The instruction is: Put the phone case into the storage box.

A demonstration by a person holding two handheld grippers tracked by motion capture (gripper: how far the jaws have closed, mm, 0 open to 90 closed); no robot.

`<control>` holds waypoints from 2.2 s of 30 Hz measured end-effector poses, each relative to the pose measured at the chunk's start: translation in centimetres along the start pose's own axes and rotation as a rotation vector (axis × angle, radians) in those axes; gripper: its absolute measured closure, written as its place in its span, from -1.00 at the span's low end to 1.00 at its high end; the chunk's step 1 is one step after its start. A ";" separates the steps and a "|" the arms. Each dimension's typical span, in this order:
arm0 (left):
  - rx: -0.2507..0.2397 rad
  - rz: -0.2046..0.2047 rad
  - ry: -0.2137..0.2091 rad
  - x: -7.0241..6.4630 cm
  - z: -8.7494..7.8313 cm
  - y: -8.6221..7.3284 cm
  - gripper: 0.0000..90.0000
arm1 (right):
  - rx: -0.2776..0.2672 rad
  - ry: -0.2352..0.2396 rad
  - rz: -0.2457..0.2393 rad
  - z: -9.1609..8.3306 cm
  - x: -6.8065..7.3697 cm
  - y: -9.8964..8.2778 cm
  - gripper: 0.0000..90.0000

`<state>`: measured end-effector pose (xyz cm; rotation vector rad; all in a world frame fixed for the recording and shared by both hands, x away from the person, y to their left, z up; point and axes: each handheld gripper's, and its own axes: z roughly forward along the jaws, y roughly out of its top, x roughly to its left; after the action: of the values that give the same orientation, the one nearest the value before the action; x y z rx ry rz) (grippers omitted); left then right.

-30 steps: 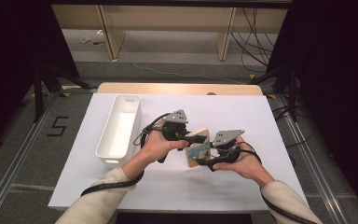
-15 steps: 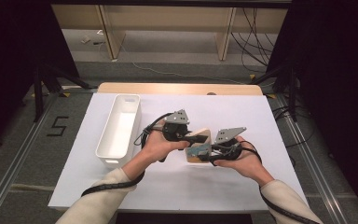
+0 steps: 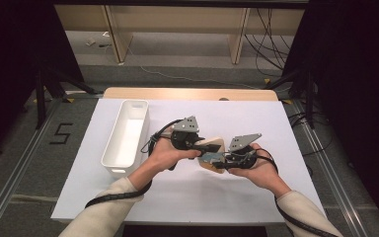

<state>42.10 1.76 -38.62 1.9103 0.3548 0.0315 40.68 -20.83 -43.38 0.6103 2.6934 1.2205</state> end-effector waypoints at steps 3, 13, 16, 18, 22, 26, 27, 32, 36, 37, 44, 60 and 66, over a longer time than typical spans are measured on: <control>-0.005 0.039 0.028 0.2 -0.1 0.0 0.38 | 0.009 0.002 0.004 0.0 0.0 0.1 0.79; -0.025 0.069 0.140 0.4 -0.4 0.2 -0.61 | 0.010 -0.045 0.112 -0.4 0.1 0.5 0.79; -0.048 0.067 0.185 0.3 -0.6 0.2 -0.76 | 0.009 -0.077 0.139 -0.5 -0.1 0.4 0.79; -0.062 0.062 0.221 0.4 -0.9 0.3 -0.93 | 0.004 -0.099 0.159 -0.6 -0.2 0.3 0.79; -0.091 0.044 0.283 0.5 -1.4 0.3 -1.00 | -0.011 -0.141 0.194 -0.6 -0.4 0.2 0.79; -0.111 0.034 0.314 0.6 -1.7 0.3 -1.00 | -0.028 -0.166 0.224 -0.4 -0.6 0.3 0.79; -0.116 0.031 0.323 0.6 -1.7 0.3 -1.00 | -0.033 -0.173 0.229 -0.4 -0.7 0.3 0.79; -0.124 0.016 0.328 0.5 -1.5 0.2 -1.00 | -0.070 -0.192 0.262 0.1 -0.8 0.5 0.79; -0.115 0.021 0.351 0.4 -1.0 0.0 -1.00 | -0.079 -0.198 0.266 0.4 -0.8 0.7 0.79; -0.114 0.020 0.358 0.4 -0.9 0.0 -1.00 | -0.076 -0.199 0.267 0.4 -0.7 0.8 0.79; -0.102 0.027 0.388 0.3 0.2 0.0 -1.00 | -0.075 -0.198 0.269 0.7 -0.5 0.8 0.79; -0.155 -0.029 0.397 0.5 1.6 0.7 -1.00 | -0.075 -0.203 0.273 0.9 -0.3 0.8 0.79; -0.163 -0.031 0.413 0.5 1.9 1.1 -1.00 | -0.072 -0.201 0.273 1.1 -0.3 0.8 0.79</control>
<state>43.23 -0.19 -38.41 1.7288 0.6393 0.4270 41.46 -19.70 -43.54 1.0566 2.4481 1.2330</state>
